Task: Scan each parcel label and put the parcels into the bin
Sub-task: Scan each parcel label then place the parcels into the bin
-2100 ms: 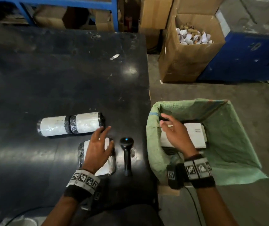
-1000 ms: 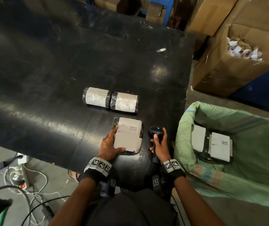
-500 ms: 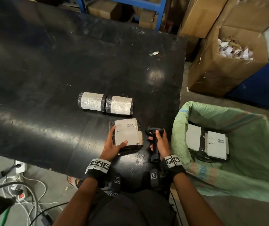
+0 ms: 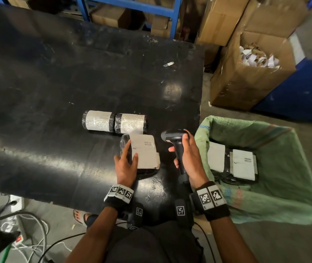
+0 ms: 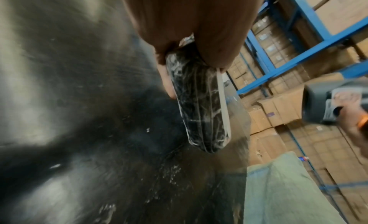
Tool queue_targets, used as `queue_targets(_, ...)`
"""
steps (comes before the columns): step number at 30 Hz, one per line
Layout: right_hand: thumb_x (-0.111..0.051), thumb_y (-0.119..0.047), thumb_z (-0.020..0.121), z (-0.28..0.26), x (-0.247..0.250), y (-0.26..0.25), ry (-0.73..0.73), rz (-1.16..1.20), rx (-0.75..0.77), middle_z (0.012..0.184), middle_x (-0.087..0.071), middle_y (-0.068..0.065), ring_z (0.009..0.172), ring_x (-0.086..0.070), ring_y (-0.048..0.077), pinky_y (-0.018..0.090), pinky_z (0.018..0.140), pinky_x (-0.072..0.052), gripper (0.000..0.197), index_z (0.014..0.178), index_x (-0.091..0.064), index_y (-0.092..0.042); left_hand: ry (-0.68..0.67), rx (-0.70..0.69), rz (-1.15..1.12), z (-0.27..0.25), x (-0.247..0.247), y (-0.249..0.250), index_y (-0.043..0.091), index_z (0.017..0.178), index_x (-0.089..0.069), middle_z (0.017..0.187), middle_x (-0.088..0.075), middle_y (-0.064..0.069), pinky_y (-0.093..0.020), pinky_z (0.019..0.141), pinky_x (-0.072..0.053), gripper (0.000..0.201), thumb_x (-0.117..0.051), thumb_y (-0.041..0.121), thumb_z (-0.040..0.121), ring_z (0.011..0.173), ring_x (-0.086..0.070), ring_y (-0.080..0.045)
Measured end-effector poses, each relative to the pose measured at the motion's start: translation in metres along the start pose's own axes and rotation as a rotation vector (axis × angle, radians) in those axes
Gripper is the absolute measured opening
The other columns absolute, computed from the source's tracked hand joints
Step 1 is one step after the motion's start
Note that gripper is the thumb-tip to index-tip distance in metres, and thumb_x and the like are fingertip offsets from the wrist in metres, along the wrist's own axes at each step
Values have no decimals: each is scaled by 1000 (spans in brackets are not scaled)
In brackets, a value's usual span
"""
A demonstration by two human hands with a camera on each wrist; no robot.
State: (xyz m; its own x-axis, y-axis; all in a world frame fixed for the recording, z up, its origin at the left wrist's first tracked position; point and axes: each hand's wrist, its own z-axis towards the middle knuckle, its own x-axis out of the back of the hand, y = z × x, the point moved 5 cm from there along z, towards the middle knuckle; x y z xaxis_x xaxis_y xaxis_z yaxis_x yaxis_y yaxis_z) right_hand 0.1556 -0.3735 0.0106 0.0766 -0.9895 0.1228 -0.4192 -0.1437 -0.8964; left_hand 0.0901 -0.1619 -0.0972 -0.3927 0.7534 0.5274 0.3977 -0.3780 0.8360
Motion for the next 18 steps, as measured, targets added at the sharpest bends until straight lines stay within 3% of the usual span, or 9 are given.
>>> queue_targets(4,-31,-55,101,-17,5,-23,-17,2,49,89,-71,10,43,-53,17,24,40,-43,49,141,-40,-29,72,-129,-12,-4,9,30,36,154,-35,107,-43,-10,-30,88,-46,62,-61,30,97,87,-51,-20)
queue_targets(9,-30,-61,97,-30,7,-39,-31,-1,77,85,-69,6,42,-54,12,24,38,-42,57,138,-43,-24,118,-233,-44,-6,16,50,32,153,-37,111,-42,-11,-28,89,-45,62,-62,27,97,91,-50,-16)
queue_targets(12,-29,-57,99,-35,8,-47,-47,22,120,82,-67,5,43,-53,11,23,39,-41,55,138,-43,-21,149,-268,-52,-4,18,52,32,152,-39,108,-44,-12,-24,88,-42,61,-63,27,97,86,-45,-1)
queue_targets(15,-28,-55,101,-38,8,-52,-56,29,145,84,-67,8,43,-52,11,22,39,-40,52,138,-43,-21,159,-275,-50,-5,19,53,34,152,-39,108,-45,-12,-21,88,-39,60,-62,27,97,91,-42,13)
queue_targets(18,-29,-56,100,-36,9,-51,-70,20,148,87,-68,10,44,-53,11,23,39,-41,54,139,-43,-22,158,-269,-52,-5,20,52,36,152,-38,110,-44,-12,-23,88,-41,60,-62,27,97,89,-44,6)
